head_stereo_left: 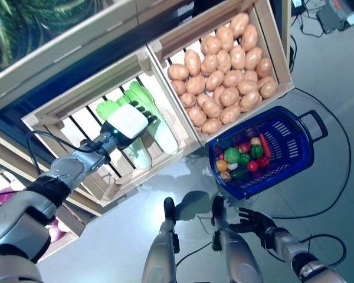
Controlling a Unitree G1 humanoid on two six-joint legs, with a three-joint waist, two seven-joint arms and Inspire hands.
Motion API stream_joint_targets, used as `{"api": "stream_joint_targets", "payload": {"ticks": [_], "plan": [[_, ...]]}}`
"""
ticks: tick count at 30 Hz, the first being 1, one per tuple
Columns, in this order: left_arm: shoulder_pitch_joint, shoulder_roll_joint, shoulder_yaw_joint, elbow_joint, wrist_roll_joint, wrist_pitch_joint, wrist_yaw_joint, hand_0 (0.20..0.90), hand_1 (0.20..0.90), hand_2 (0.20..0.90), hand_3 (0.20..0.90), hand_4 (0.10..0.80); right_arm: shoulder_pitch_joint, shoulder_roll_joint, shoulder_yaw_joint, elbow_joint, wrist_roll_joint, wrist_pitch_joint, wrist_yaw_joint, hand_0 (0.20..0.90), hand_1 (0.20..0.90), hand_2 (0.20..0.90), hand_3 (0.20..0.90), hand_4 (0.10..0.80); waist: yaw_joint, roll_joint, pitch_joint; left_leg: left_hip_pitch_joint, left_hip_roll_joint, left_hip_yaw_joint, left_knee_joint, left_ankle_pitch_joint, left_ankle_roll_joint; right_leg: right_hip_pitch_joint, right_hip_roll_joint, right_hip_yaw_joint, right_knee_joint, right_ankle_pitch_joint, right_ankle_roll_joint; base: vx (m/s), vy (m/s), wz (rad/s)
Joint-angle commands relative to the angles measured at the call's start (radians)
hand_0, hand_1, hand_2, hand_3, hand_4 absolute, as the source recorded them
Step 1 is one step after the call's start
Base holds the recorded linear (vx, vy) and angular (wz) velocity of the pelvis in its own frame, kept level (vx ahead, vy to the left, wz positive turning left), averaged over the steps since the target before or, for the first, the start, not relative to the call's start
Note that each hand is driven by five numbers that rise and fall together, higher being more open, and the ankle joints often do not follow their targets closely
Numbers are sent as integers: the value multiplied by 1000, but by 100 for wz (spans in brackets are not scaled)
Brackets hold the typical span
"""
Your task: Put vegetables into the basket
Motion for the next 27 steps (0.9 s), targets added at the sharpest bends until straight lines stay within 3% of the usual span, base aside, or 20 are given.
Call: {"api": "stream_joint_targets", "payload": {"ticks": [1,11,17,27], "plan": [[-143,29,64,36,8,70,76,900,900,900,900,800,16,-52,21,-49,64,-40,1,900,900,900,900,800,-27,-26,-10,-155,20,25,185,-33,-67,-32,-20,52,145,-118,12,-58,13,0],[-199,19,48,161,30,175,91,900,900,900,900,800,-56,-64,23,-103,111,-42,-26,900,900,900,900,800,-34,-40,26,-274,10,15,281,-54,-59,-179,-25,84,254,-136,10,-45,42,2],[-181,24,71,162,39,181,61,900,900,900,900,800,-52,-64,10,-146,122,-49,-50,900,900,900,900,800,-31,-46,26,-329,9,6,303,-55,-64,-227,-38,87,269,-135,18,-41,7,2],[-162,122,95,45,76,185,38,900,900,900,900,800,-33,-83,-11,-155,123,-53,-59,900,900,900,900,800,-14,-29,26,-357,-2,11,284,-44,-63,-263,-51,76,265,-129,21,-15,5,0]]}}
